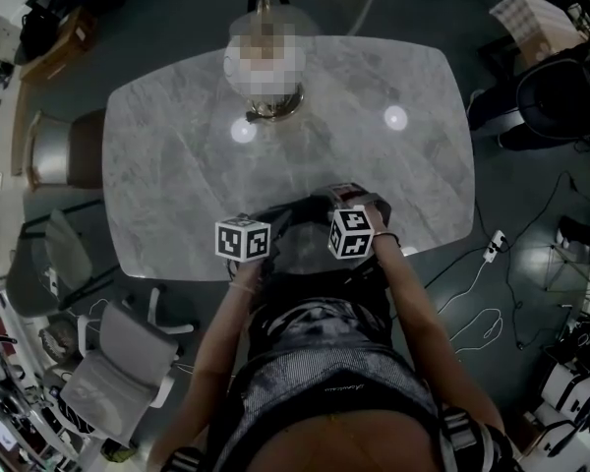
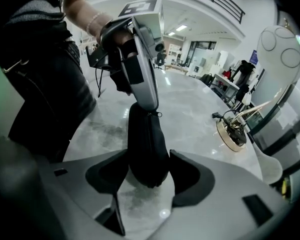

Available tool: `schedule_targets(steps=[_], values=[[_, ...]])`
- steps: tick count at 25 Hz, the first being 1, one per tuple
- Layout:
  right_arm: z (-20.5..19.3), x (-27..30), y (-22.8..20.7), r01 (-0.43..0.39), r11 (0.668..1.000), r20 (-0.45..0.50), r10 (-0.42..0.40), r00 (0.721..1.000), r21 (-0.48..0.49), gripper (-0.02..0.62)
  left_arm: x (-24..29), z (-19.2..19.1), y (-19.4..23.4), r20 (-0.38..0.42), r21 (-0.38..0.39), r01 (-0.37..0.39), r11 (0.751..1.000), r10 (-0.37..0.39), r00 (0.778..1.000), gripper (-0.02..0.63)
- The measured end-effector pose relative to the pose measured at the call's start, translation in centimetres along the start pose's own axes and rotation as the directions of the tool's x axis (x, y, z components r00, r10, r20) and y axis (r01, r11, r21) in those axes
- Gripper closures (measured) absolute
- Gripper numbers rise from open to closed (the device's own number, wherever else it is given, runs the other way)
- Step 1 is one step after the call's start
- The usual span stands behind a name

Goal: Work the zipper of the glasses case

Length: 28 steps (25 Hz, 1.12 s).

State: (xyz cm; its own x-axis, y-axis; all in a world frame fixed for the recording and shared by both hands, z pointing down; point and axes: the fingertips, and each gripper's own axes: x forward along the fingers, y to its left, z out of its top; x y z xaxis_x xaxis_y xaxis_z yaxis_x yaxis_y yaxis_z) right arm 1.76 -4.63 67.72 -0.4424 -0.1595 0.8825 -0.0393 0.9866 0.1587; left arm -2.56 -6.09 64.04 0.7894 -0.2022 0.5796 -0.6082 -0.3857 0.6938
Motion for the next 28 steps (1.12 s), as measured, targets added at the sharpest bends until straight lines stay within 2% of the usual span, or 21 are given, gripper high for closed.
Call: schedule_targets(steps=[8, 12, 20, 22, 25, 28], values=[[0.1, 0.1, 0.2, 0.009, 1.0, 0.008, -0.009, 1.0, -0.001, 0.291, 3.3, 0.4, -2.8, -0.041, 0.067, 0.001, 0.998, 0.001, 0.999, 0.6], [0.2, 0.1, 0.3, 0.013, 1.0, 0.023, -0.013, 1.0, 0.006, 0.29, 4.2, 0.3, -3.4, -0.056, 0.13, -0.013, 0.991, 0.02, 0.998, 0.6], [-3.1, -0.6, 0.1, -0.007, 0.994, 0.043, 0.002, 0.999, 0.108, 0.291, 4.3, 0.3, -3.4, -0.059, 0.126, -0.002, 0.992, 0.01, 0.998, 0.6], [-3.4, -0.6, 0.1, -0.007, 0.994, 0.056, 0.0, 0.998, 0.111, 0.351, 4.3, 0.4, -3.3, -0.055, 0.112, -0.007, 0.994, 0.013, 0.998, 0.6], [-3.3, -0.6, 0.0, -0.005, 0.993, 0.066, -0.002, 0.998, 0.114, 0.361, 4.4, 0.7, -3.3, -0.057, 0.089, -0.018, 0.996, 0.023, 0.998, 0.6], [-3.3, -0.6, 0.0, -0.01, 0.993, 0.059, 0.003, 0.998, 0.116, 0.364, 5.3, 0.8, -3.9, -0.085, 0.122, -0.034, 0.992, 0.044, 0.995, 0.6]])
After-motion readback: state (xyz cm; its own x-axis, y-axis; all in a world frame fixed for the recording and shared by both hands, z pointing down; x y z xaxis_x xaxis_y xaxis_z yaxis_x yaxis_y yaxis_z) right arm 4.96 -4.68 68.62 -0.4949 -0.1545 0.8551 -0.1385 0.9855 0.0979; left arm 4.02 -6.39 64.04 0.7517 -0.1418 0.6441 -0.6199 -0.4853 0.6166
